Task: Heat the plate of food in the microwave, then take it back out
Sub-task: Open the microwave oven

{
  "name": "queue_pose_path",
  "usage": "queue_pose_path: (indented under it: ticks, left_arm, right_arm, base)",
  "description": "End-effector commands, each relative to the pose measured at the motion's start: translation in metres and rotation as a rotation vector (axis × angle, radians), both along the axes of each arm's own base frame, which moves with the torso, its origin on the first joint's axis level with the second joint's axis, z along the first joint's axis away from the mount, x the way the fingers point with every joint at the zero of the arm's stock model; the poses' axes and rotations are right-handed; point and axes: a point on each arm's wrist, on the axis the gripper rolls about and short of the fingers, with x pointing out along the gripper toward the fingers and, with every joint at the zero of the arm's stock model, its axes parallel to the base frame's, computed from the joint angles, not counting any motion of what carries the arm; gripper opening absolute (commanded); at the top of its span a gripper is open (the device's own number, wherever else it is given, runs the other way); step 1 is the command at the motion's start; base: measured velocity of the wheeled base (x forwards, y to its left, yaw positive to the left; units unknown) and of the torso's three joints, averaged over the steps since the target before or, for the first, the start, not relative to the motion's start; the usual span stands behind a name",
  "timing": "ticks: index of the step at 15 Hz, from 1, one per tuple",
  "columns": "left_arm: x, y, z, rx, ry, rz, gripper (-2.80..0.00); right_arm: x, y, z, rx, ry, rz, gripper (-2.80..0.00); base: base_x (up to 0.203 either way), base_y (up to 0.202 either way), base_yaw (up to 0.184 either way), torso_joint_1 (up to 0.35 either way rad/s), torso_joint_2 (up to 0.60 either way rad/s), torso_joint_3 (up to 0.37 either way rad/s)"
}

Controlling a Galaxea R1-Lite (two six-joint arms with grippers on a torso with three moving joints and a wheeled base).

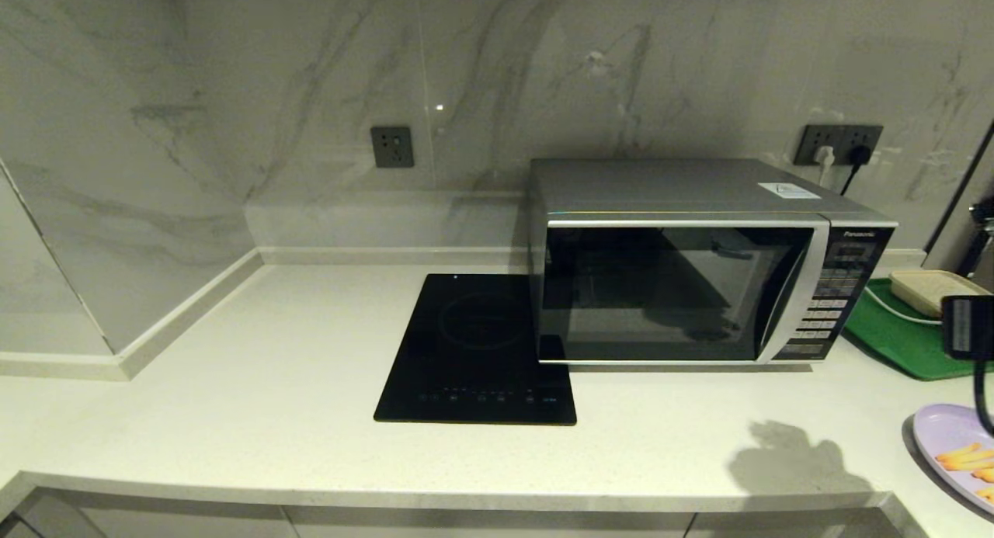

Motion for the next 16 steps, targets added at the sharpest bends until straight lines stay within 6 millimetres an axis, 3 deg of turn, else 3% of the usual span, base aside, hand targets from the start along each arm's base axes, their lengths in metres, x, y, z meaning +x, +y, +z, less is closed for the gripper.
queue_pose_path:
  ticks: [1,4,10,11,16]
  left_arm:
    - [0.000,0.000,0.000,-0.001,0.000,0.000,-2.80]
    - [0.000,0.000,0.000,-0.001,0.000,0.000,-2.80]
    - [0.000,0.000,0.000,-0.001,0.000,0.000,-2.80]
    - [0.000,0.000,0.000,-0.001,0.000,0.000,-2.80]
    - [0.000,0.000,0.000,-0.001,0.000,0.000,-2.80]
  right_arm:
    - [0.031,0.023,-0.029,0.017,0.008,-0.038,-2.80]
    - [0.050,0.054,-0.055,0.015,-0.091,-0.115,-2.80]
    - [0.083,0.067,-0.080,0.032,-0.156,-0.158,-2.80]
    - [0.089,0.068,-0.086,0.021,-0.143,-0.165,0.00]
    - [0.109,0.075,-0.094,0.039,-0.169,-0.179,0.00]
  base:
    - [0.000,0.000,0.000,0.000,0.00,0.000]
    - [0.000,0.000,0.000,0.000,0.00,0.000]
    - [0.000,0.000,0.000,0.000,0.00,0.000]
    - [0.000,0.000,0.000,0.000,0.00,0.000]
    - [0.000,0.000,0.000,0.000,0.00,0.000]
